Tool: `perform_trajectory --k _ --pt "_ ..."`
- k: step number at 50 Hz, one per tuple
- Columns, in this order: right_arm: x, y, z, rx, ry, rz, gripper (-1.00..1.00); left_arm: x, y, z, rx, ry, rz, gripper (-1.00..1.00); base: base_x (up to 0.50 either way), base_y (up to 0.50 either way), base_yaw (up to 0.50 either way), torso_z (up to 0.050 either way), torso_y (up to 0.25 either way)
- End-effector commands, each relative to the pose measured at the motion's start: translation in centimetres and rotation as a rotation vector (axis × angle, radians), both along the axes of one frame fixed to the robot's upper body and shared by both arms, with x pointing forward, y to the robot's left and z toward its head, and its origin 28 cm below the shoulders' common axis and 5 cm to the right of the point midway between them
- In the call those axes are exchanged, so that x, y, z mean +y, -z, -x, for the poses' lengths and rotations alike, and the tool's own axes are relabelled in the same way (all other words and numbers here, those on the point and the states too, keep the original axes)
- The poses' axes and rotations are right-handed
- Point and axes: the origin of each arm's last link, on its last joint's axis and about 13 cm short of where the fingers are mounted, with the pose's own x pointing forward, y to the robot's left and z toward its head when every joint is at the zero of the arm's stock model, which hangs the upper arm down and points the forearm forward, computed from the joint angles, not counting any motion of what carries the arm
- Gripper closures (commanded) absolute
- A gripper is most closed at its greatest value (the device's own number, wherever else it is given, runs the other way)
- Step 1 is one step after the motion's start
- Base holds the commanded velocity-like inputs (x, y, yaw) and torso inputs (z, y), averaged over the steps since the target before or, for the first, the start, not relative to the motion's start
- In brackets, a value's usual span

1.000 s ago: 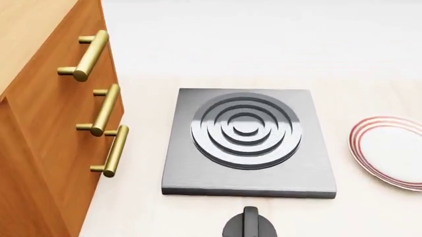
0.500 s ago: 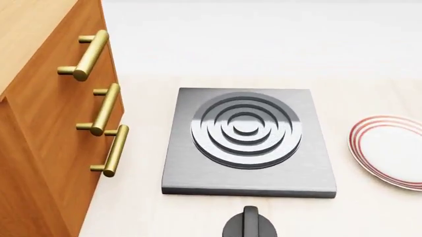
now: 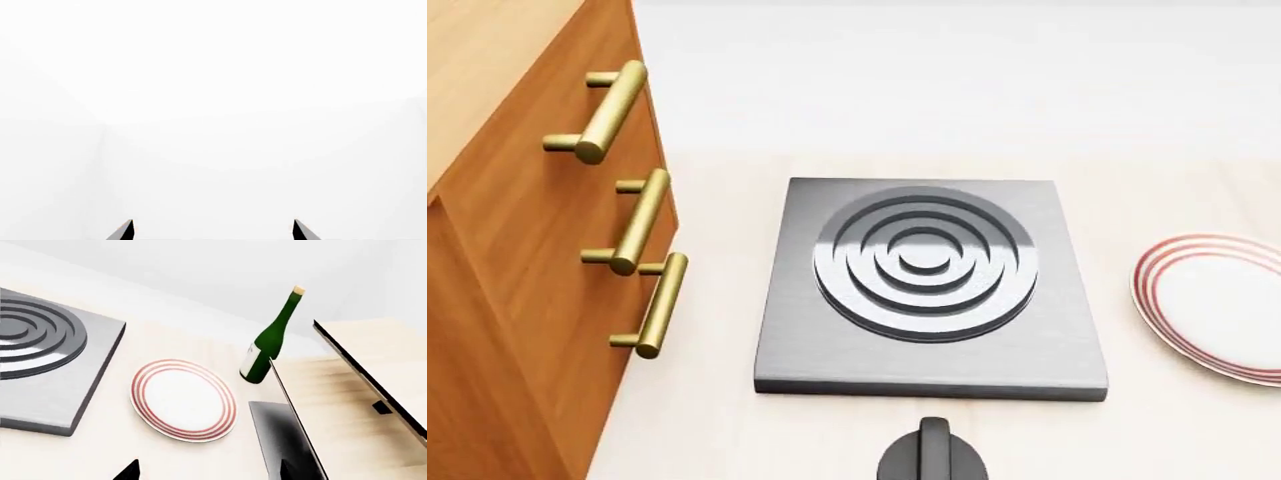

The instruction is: Put the bowl on the stove.

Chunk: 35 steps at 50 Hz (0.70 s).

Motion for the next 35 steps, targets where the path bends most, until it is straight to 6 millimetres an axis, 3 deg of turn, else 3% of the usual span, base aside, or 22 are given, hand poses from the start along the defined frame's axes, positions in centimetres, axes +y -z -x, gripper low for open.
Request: perform_trajectory --k 1,35 --pt "-1.6 -0.4 1.1 0.102 0.026 -0.002 -1.00 0.2 -0.1 -0.2 -0.040 -0.011 -0.014 -1.00 0.00 0.00 0.00 0.000 0.000" --pt "-1.6 1.7 2.8 0.315 0.004 -0.142 -1.00 0.3 0.1 -0.3 -0.038 -0.018 -0.009 -1.00 0.00 0.00 0.00 0.000 0.000"
